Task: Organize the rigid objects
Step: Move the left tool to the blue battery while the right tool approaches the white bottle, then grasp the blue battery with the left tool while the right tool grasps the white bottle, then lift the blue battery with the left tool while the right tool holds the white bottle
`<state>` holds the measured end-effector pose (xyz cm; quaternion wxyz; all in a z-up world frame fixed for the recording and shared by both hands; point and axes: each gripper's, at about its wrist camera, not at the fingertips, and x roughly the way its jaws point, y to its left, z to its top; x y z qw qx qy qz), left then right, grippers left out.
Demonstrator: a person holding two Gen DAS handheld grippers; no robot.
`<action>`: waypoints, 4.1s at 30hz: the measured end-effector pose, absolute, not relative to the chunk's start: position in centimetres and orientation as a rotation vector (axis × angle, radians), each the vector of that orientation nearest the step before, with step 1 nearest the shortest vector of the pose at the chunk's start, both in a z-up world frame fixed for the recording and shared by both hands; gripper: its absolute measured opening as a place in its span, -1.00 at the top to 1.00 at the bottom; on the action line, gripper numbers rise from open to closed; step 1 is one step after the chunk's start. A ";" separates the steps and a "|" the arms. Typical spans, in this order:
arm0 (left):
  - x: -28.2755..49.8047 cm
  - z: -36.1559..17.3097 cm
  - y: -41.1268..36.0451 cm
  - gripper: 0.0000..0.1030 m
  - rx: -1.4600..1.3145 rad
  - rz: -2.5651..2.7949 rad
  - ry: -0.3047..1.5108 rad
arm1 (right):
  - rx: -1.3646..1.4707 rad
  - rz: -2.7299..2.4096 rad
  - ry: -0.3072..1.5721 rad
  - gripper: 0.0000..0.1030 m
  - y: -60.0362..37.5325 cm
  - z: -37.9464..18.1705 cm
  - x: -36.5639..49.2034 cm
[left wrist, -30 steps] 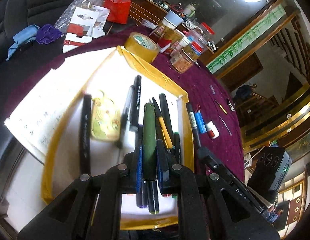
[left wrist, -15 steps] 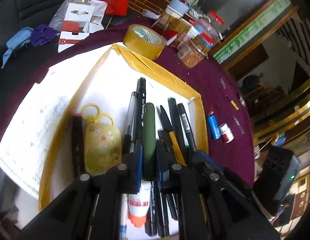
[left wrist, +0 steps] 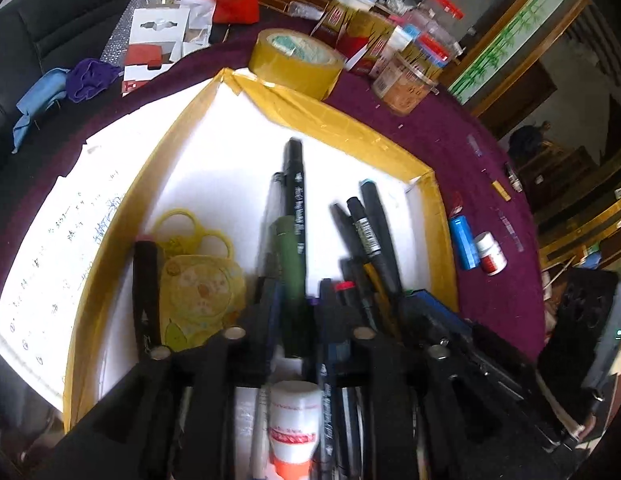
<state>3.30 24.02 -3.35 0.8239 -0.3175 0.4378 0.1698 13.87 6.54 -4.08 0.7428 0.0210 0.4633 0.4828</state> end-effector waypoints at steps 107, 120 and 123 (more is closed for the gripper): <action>19.4 -6.4 0.1 0.38 -0.158 0.278 1.184 | 0.206 0.799 0.993 0.36 -11.8 -4.1 32.4; 16.7 -6.5 1.5 0.39 -0.399 0.155 1.128 | 0.219 0.922 0.897 0.37 -10.9 -2.2 30.6; 17.1 -6.4 1.0 0.39 -0.365 0.179 1.130 | 0.226 0.917 0.902 0.37 -11.0 -2.4 30.6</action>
